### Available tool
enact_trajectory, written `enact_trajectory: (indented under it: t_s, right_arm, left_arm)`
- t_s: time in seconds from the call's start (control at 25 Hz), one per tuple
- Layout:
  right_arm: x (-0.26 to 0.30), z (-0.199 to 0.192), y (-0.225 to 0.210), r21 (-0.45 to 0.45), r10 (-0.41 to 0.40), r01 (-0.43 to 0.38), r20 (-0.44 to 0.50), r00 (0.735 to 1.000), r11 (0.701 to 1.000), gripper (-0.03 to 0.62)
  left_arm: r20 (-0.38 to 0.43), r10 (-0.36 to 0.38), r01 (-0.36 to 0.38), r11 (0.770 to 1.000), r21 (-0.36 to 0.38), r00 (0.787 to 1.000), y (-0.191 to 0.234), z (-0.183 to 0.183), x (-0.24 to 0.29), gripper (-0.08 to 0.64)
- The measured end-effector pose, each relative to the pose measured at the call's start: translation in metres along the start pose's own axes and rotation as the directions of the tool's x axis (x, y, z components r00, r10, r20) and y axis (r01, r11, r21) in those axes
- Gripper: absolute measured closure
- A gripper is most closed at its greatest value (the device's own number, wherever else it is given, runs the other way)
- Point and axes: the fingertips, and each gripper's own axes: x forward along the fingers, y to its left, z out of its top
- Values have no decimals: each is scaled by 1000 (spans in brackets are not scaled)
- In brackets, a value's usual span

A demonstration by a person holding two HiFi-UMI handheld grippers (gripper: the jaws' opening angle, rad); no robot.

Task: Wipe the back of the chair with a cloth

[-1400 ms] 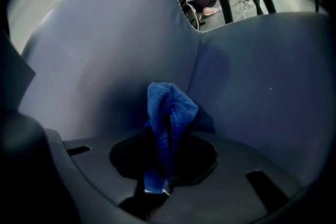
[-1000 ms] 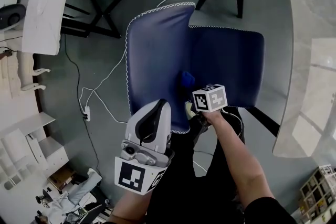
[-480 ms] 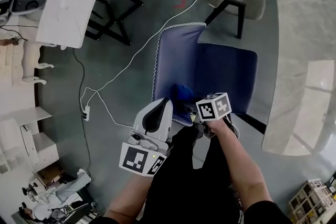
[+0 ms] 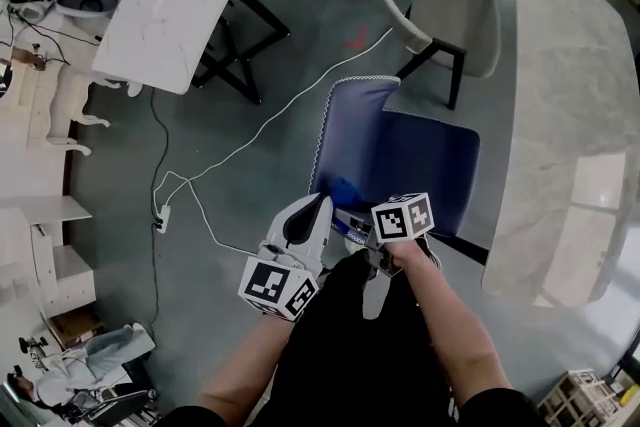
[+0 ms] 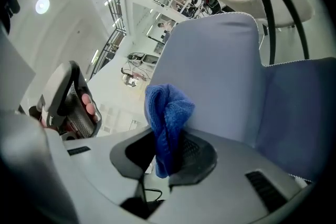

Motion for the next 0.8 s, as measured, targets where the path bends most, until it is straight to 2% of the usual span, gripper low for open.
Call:
enact_trajectory:
  t_s: [0.44, 0.64, 0.8]
  right_arm:
    - [-24, 20, 51, -2, 64, -64, 88, 994, 998, 512]
    - [-53, 41, 91, -110, 72, -54, 172, 982, 992, 512]
    - [-76, 57, 129, -219, 61, -12, 216, 974, 976, 512]
  left_arm:
    - [27, 16, -16, 1000, 0, 999, -5, 20, -25, 552]
    - [43, -1, 2, 1000, -20, 999, -9, 39, -36, 552]
    - [63, 10, -9, 1000, -21, 998, -9, 60, -47, 552]
